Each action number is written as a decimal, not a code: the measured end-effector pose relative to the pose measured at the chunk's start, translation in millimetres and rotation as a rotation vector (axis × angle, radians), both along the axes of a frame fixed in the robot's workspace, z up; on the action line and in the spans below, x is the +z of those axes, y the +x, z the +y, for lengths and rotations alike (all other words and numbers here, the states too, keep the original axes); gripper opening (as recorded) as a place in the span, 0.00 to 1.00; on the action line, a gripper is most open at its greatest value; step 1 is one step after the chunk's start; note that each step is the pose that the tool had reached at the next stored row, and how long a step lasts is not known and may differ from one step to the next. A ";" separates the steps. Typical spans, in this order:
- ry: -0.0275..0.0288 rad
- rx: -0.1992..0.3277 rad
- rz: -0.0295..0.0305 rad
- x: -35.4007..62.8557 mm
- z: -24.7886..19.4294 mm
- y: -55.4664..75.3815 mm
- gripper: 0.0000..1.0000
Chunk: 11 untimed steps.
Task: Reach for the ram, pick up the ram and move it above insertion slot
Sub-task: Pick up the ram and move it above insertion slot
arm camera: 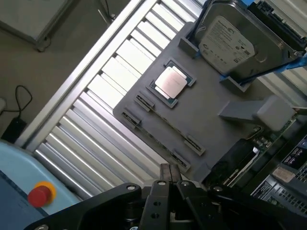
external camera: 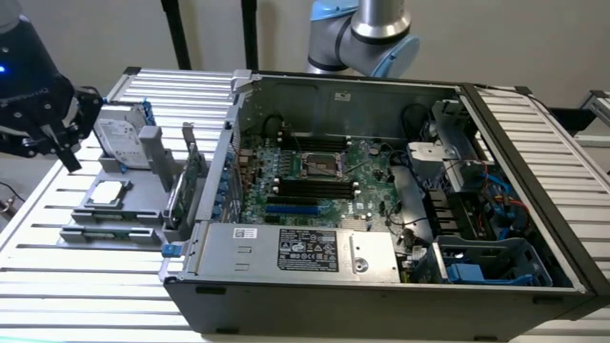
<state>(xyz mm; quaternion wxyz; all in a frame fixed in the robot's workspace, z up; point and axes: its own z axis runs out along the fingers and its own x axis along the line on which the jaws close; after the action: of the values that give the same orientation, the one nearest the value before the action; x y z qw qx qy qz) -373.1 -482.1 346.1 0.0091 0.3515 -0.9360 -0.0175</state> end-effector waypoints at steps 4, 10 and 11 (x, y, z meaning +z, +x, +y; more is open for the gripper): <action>0.0003 0.072 0.0000 -1.1 0.0 0.0 0.11; 0.0009 0.182 0.0001 -2.7 0.0 0.0 0.11; 0.0011 0.200 -0.0001 -3.0 0.0 0.0 0.11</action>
<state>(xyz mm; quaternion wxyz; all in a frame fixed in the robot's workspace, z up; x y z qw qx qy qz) -373.1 -482.1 343.1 0.0106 0.4432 -0.8962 -0.0170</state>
